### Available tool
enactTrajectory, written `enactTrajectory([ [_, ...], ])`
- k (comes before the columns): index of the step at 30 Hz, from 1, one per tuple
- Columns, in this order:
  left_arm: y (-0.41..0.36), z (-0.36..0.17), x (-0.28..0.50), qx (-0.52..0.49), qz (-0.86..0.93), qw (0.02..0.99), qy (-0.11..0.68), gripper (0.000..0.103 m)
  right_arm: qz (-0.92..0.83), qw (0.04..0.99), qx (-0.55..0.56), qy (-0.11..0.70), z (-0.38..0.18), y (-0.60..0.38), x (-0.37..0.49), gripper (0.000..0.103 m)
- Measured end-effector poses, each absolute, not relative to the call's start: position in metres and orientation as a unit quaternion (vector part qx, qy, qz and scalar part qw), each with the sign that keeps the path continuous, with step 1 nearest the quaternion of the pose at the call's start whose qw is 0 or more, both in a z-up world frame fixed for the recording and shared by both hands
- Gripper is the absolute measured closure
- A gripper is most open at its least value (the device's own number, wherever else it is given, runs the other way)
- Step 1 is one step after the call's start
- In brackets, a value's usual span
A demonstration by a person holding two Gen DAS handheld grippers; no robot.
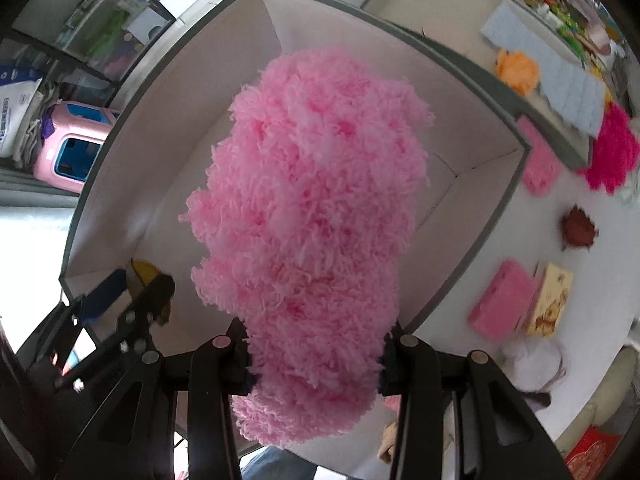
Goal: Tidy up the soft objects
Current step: 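Lower both items into the white box and open both tools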
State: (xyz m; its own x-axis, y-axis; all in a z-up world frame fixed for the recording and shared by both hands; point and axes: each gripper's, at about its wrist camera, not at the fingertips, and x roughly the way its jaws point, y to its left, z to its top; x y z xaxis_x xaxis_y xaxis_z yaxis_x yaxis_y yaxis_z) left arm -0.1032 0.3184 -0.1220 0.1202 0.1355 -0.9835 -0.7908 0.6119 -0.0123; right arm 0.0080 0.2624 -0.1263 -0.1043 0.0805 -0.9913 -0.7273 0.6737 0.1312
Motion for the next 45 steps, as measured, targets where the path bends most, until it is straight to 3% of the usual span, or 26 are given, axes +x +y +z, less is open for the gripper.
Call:
enactTrajectory([
  [13,0.322,-0.116,-0.106,-0.260,0.332,0.699,0.577,0.054,0.318,0.592,-0.206,0.711,-0.143,0.253,-0.025,0.058],
  [28,0.300,-0.103,-0.104,-0.310,0.345,0.680,0.567,0.054,0.355,0.659,-0.303,0.590,-0.104,0.284,-0.006,0.058],
  [45,0.304,-0.107,-0.104,-0.314,0.348,0.673,0.572,0.054,0.344,0.660,-0.355,0.566,-0.097,0.273,-0.009,0.057],
])
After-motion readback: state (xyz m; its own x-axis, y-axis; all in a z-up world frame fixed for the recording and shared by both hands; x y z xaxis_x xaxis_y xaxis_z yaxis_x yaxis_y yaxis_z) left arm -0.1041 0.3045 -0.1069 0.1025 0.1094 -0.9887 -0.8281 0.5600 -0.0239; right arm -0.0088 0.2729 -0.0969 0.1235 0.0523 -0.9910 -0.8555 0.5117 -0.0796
